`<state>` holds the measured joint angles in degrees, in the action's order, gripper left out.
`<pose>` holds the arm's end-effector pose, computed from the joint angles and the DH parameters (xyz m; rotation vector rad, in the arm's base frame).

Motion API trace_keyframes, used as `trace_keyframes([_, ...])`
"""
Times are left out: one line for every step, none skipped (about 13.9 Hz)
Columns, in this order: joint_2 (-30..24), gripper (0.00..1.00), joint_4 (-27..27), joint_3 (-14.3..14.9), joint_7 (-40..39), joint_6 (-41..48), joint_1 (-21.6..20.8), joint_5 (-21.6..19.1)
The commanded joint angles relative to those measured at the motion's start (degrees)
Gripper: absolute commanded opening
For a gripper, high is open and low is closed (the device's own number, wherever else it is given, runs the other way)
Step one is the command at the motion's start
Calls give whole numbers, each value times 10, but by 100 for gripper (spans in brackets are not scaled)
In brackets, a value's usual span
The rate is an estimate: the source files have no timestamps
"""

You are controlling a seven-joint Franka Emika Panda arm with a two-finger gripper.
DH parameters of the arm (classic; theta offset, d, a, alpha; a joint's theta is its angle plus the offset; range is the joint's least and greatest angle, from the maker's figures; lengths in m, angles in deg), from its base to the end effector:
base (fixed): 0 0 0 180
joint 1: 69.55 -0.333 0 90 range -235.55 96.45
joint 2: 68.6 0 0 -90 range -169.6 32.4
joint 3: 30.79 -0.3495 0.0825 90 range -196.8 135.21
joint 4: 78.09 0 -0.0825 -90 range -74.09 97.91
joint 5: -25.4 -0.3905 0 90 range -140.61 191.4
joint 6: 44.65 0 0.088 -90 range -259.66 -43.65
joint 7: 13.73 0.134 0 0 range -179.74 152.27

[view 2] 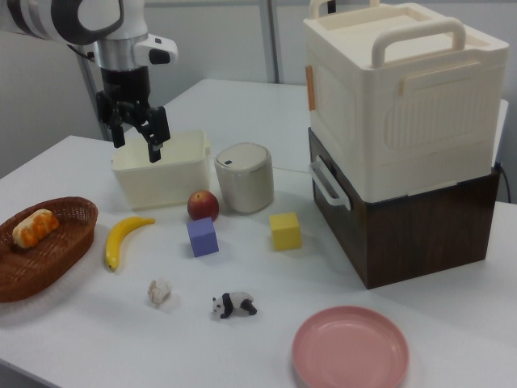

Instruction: Open the trash can

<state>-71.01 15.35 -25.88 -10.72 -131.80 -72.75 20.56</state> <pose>0.5385 -0.0054 0.6219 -3.0500 0.1234 0.1052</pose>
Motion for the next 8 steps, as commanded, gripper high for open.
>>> trace_keyframes([-5,100,0,4,-6,14,-3,4])
trace_keyframes([-7,100,2,4,-11,14,-3,4])
trace_keyframes([-8,100,2,3,-13,14,-2,4])
trace_keyframes([-8,100,2,3,-13,14,-2,4])
trace_keyframes([-7,90,2,3,-12,12,-2,8])
trace_keyframes([-7,70,2,3,-12,11,-1,8])
trace_keyframes([-7,36,2,3,-14,10,-1,7])
trace_keyframes([-6,4,2,4,-20,10,-1,2])
